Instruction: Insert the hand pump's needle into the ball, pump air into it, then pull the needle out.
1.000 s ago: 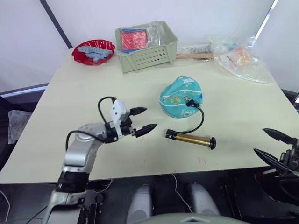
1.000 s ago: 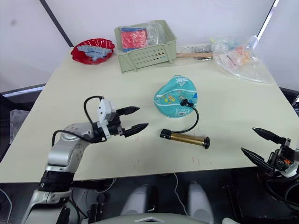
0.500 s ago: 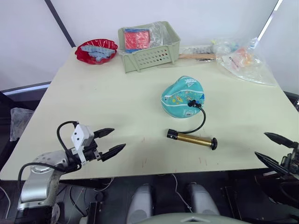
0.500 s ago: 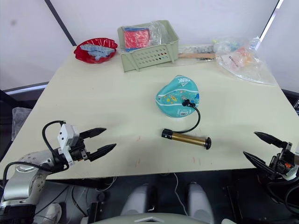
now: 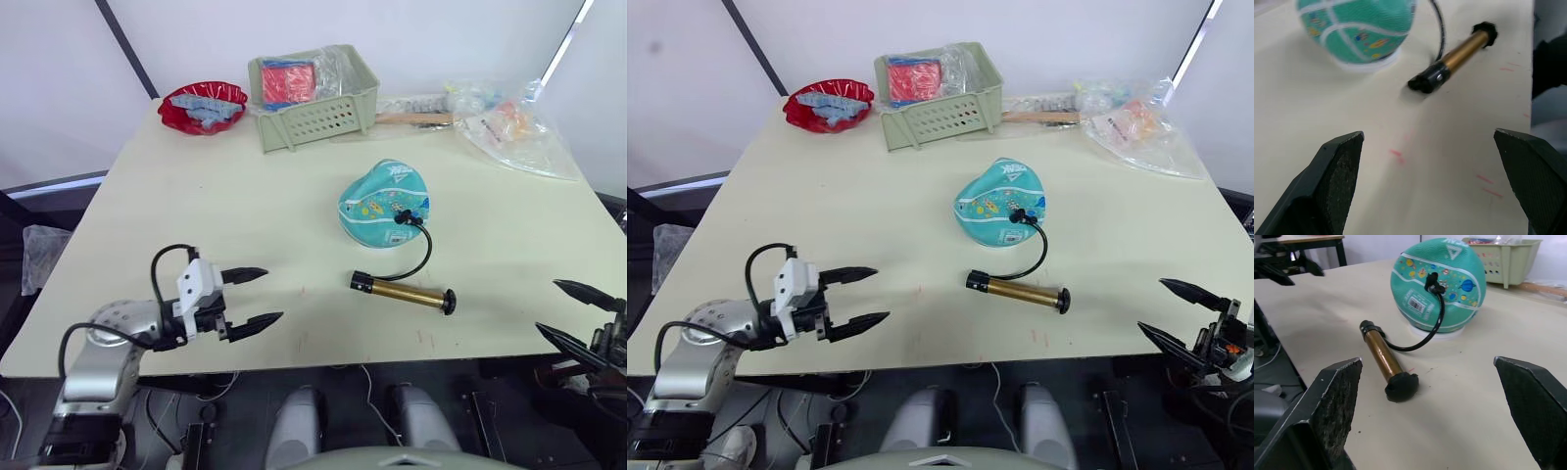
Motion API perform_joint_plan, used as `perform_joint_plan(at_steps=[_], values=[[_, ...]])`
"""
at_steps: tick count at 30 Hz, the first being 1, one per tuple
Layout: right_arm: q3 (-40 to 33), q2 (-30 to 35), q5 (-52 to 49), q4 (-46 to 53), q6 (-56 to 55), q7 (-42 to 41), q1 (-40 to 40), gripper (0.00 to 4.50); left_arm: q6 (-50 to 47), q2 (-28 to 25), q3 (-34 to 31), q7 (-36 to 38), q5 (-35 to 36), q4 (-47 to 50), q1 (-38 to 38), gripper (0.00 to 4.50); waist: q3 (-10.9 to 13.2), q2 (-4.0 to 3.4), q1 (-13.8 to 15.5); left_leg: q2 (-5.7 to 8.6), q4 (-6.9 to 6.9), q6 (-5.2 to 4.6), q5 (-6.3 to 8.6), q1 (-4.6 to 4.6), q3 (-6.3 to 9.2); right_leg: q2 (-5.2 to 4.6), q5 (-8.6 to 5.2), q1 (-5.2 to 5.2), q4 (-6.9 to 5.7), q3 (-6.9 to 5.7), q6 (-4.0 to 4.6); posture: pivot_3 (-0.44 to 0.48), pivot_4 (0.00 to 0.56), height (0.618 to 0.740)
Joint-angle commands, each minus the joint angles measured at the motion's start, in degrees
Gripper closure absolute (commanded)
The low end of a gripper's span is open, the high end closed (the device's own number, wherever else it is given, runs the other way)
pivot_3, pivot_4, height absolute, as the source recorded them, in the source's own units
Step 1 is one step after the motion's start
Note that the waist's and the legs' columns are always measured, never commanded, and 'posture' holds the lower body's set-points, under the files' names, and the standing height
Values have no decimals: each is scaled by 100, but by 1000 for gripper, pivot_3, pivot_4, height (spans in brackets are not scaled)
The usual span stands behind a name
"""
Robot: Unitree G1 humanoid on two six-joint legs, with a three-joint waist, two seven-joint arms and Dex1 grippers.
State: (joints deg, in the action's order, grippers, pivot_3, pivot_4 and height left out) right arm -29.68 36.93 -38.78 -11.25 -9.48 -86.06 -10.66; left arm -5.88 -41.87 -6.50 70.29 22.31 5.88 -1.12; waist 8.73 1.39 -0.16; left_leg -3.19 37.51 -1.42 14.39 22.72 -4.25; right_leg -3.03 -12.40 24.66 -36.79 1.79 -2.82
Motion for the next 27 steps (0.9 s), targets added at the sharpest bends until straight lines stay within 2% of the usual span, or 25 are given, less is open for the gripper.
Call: perform_joint_plan(at_steps=[1,7,11,15,22,27], values=[[-52,116,-154,275,36,-152,-57,0,-128,-14,580,245,-75,237,-661,21,0,0,16,1,1,0,0,0,3,0,0,-3,0,-2,0,0,150,735],[-9,202,-233,530,402,-159,-174,0,-226,368,1636,508,-424,-31,-1847,21,-1,-1,10,2,8,0,0,2,7,3,1,-8,0,-4,-1,0,150,735],[-36,178,-205,604,392,-119,-171,0,-322,631,2044,604,-559,-278,-2394,21,-1,-1,20,3,25,0,0,7,18,9,1,-14,-2,-7,-5,0,150,735],[-106,151,-190,673,327,-61,-209,0,-473,1223,2709,683,-926,-759,-3379,21,-1,-2,65,4,36,-1,0,15,31,18,-1,-18,-2,-4,-8,0,150,735],[-131,129,-209,817,351,41,-299,0,-675,1706,3359,869,-1353,-1193,-4087,21,0,-3,83,10,74,-10,6,22,59,30,-11,-44,0,1,-19,0,150,735],[-107,93,-173,888,301,109,-382,0,-917,2310,3778,587,-1811,-1846,-4526,21,0,-3,100,14,79,-11,6,27,67,30,-12,-47,0,1,-21,0,150,735]])
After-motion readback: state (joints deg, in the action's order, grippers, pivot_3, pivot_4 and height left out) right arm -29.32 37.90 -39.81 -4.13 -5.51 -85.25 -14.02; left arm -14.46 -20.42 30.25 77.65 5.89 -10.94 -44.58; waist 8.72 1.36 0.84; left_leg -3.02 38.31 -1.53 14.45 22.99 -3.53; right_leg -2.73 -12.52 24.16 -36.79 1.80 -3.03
